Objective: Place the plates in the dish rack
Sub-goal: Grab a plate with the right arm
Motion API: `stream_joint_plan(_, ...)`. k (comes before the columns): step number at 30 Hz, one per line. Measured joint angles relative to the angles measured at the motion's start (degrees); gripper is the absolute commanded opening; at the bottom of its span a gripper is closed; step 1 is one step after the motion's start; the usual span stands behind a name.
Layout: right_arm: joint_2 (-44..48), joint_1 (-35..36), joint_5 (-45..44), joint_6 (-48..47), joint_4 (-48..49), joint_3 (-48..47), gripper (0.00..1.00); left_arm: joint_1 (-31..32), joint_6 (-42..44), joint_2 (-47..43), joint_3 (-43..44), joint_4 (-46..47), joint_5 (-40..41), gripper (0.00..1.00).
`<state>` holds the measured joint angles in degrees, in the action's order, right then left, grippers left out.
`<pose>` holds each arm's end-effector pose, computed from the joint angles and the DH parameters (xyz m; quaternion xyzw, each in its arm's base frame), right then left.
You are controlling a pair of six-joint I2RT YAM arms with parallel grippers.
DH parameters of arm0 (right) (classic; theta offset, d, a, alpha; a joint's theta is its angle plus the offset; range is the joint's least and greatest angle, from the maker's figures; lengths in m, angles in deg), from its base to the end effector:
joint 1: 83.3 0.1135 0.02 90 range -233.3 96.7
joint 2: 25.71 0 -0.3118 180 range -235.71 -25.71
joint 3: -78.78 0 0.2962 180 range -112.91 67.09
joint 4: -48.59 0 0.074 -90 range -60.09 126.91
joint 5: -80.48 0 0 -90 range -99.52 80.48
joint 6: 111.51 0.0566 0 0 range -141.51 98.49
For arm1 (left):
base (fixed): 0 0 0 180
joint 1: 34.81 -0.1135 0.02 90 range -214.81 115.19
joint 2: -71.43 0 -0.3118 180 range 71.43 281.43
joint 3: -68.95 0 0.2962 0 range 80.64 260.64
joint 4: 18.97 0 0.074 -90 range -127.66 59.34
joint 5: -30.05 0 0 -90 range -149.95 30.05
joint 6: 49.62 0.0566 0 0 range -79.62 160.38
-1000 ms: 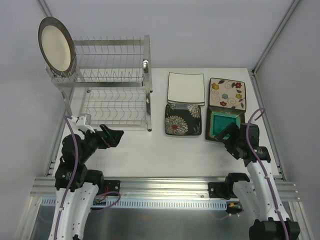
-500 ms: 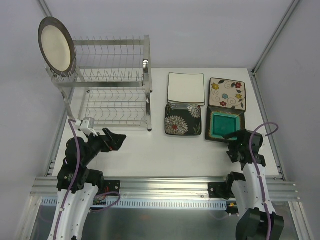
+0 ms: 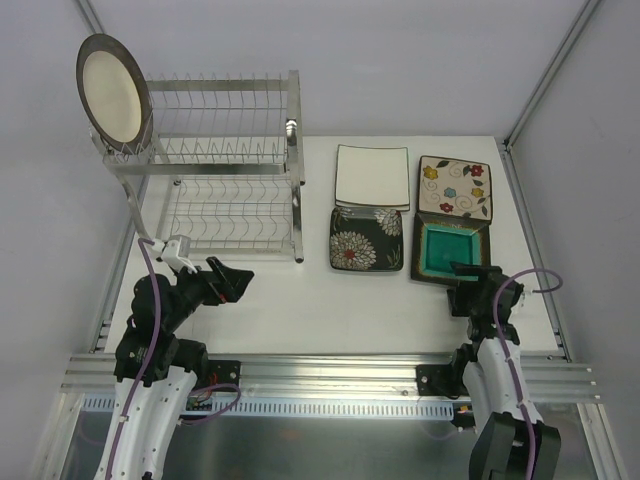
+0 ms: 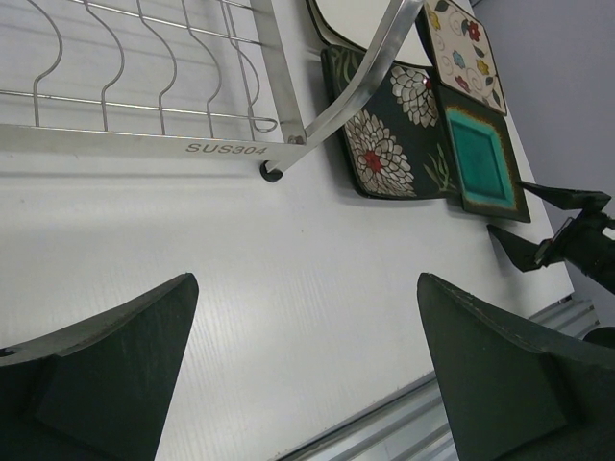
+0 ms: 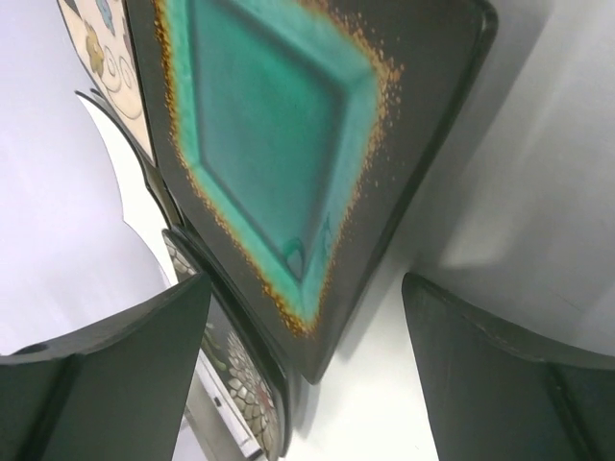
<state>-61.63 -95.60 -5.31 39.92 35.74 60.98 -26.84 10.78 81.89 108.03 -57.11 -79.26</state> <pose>0.1580 -0.0302 0.1372 0.5072 0.7066 0.2337 0.4345 0.0955 -0.0323 0.2909 -0.0348 0.7595 -0.3263 0.5617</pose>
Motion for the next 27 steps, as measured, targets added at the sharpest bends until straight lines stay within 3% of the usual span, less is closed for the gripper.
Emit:
stream_joint_plan(13,-15.69,0.00,-0.26,5.29,17.99,0.66,0.74,0.74,0.02,0.07,-0.02,0.00,-0.26,0.99)
stream_joint_plan(19,-23.96,-0.07,1.18,6.82,26.58,0.76,0.56,1.09,0.02,0.50,-0.04,0.00,-0.52,0.99)
stream_joint_plan(22,-24.20,-0.09,0.96,6.73,26.75,1.33,0.41,1.09,0.02,0.79,-0.04,-0.02,-1.16,0.99)
stream_joint_plan(27,-22.01,-0.11,-0.13,5.99,23.85,2.10,0.27,1.11,0.02,0.96,-0.04,0.00,-1.44,0.99)
